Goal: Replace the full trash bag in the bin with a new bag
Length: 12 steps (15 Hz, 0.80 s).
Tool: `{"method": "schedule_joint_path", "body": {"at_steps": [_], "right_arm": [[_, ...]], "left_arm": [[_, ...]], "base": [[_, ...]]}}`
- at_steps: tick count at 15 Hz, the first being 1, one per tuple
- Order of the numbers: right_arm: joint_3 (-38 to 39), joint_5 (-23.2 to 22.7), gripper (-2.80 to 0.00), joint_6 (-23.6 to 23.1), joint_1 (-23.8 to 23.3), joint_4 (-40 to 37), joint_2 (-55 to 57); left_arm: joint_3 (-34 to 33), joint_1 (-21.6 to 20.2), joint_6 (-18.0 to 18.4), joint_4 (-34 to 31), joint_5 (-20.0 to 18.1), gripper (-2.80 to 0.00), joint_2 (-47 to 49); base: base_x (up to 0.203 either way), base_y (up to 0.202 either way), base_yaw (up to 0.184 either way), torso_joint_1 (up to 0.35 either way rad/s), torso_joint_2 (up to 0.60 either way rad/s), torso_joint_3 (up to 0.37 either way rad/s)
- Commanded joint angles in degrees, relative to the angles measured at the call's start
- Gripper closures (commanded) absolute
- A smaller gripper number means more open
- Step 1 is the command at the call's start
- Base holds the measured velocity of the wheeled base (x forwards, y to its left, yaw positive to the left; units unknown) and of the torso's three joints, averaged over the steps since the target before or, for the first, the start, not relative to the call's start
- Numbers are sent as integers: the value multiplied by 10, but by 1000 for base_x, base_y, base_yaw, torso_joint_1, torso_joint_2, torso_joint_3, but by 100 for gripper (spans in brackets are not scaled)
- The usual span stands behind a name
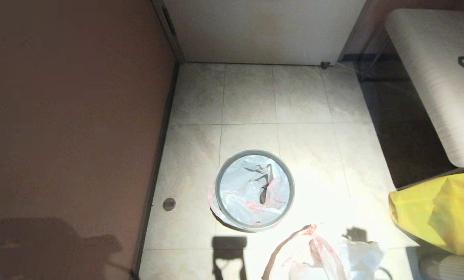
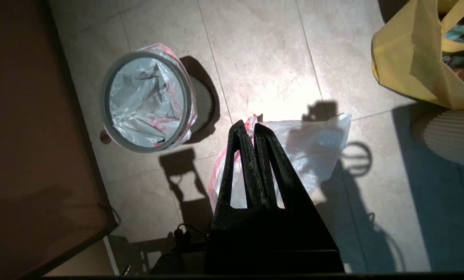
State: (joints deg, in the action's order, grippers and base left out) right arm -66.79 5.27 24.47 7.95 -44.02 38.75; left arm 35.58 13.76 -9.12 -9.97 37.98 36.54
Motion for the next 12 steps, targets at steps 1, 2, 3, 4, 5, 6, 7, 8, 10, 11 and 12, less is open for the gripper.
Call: {"method": "schedule_joint_path", "body": {"at_steps": [1, 2, 3, 4, 5, 6, 7, 8, 10, 11, 12], "right_arm": [[2, 2, 0, -1, -13, -2, -45], [13, 2, 0, -7, -17, -3, -64], [29, 2, 0, -20, -22, -2, -85], [52, 2, 0, -35, -42, -1, -110], [74, 0, 0, -49, -69, 0, -136], [92, -4, 0, -57, -81, 1, -157], [109, -14, 0, -62, -86, 1, -176], [129, -23, 0, -64, -88, 1, -197], [170, -32, 0, -75, -89, 2, -221], [188, -42, 0, -82, -89, 2, -231], [208, -59, 0, -89, -89, 2, -247]], "left_arm": [[-17, -39, 1, 0, 1, 0, -86], [-28, -47, 0, 1, 0, 0, -105], [-39, -50, -2, 1, 0, 0, -122], [-49, -54, -3, 1, 0, 0, -141], [-53, -60, -4, 4, -1, 0, -163], [-55, -64, -5, 12, 0, 0, -178], [-57, -74, -6, 23, 0, 0, -184], [-58, -97, -6, 26, -1, 0, -188], [-68, -146, -6, 27, -46, 0, -204], [-91, -162, -7, 29, -87, 0, -219], [-115, -163, -9, 33, -98, 0, -226]], "base": [[0, 0, 0, 0, 0, 0], [0, 0, 0, 0, 0, 0], [0, 0, 0, 0, 0, 0], [0, 0, 0, 0, 0, 0], [0, 0, 0, 0, 0, 0], [0, 0, 0, 0, 0, 0], [0, 0, 0, 0, 0, 0], [0, 0, 0, 0, 0, 0], [0, 0, 0, 0, 0, 0], [0, 0, 0, 0, 0, 0], [0, 0, 0, 0, 0, 0]]}}
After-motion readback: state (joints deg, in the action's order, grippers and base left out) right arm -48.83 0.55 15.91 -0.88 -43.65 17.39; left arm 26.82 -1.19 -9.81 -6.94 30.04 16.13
